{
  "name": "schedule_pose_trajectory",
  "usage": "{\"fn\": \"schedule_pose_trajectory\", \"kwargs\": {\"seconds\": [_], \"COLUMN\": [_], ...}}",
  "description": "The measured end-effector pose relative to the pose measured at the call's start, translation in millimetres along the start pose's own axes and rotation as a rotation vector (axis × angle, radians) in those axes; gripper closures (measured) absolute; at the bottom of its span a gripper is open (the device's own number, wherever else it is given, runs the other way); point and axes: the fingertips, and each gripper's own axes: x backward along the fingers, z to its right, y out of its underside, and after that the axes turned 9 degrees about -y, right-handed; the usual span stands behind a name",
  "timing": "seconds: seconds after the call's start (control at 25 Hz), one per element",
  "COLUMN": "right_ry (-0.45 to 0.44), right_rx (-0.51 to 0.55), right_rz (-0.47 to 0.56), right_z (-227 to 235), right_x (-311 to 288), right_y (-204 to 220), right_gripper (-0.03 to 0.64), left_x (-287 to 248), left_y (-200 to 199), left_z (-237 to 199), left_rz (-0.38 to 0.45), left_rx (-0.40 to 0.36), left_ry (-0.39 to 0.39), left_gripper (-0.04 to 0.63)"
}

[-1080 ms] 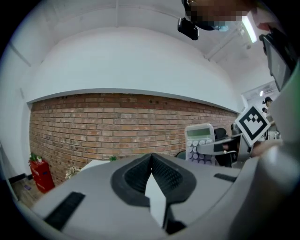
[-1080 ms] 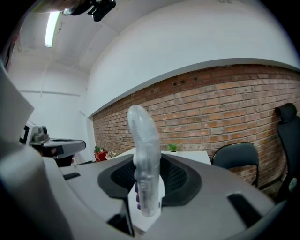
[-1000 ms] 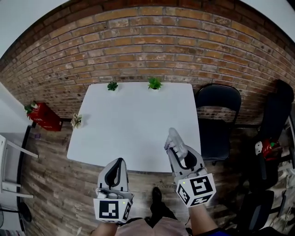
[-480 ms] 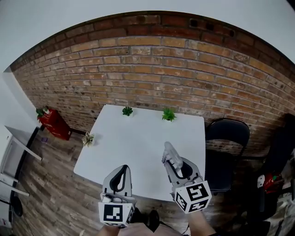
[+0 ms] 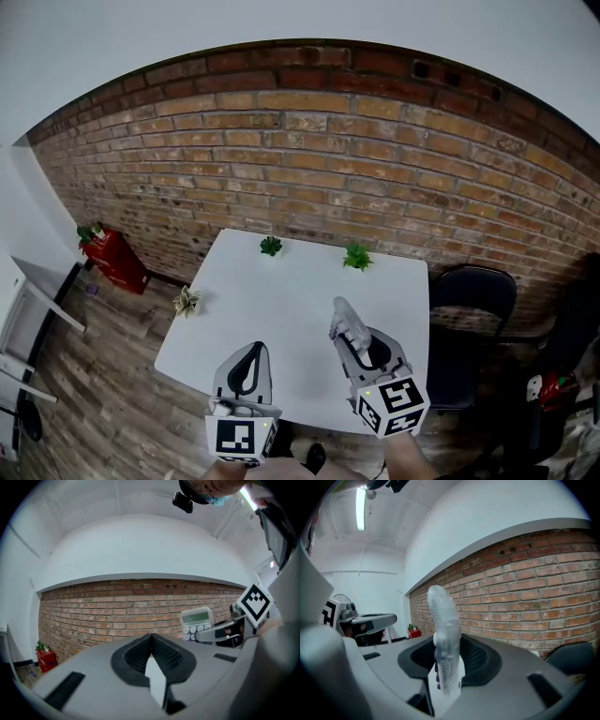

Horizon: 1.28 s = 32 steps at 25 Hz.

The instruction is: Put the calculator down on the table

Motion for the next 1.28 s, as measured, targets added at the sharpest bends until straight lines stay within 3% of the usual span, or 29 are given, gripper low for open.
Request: {"fn": "schedule_pose_trajectory", "kwargs": {"seconds": [0.48, 1.04, 1.28], "right_ry": [-0.004, -0.021, -0.02], "right_rx": [-0.044, -0.192, -0.236], "right_rz": [-0.099, -0.261, -0.312], "right_z": [9, 18, 22], "right_x": [-68, -105, -111], "right_y": [28, 112, 136], "right_gripper": [0.482, 0.482, 0.482], "left_x": [-62, -91, -99], "left_y": [10, 62, 71], "left_z": [-27, -41, -39], "left_rz": [-0.016, -0.142, -0.146], "left_rx": [0.052, 0.026, 0.052], "left_ry": [0.039, 0.052, 0.07], "left_gripper": [0.584, 0.584, 0.584]}}
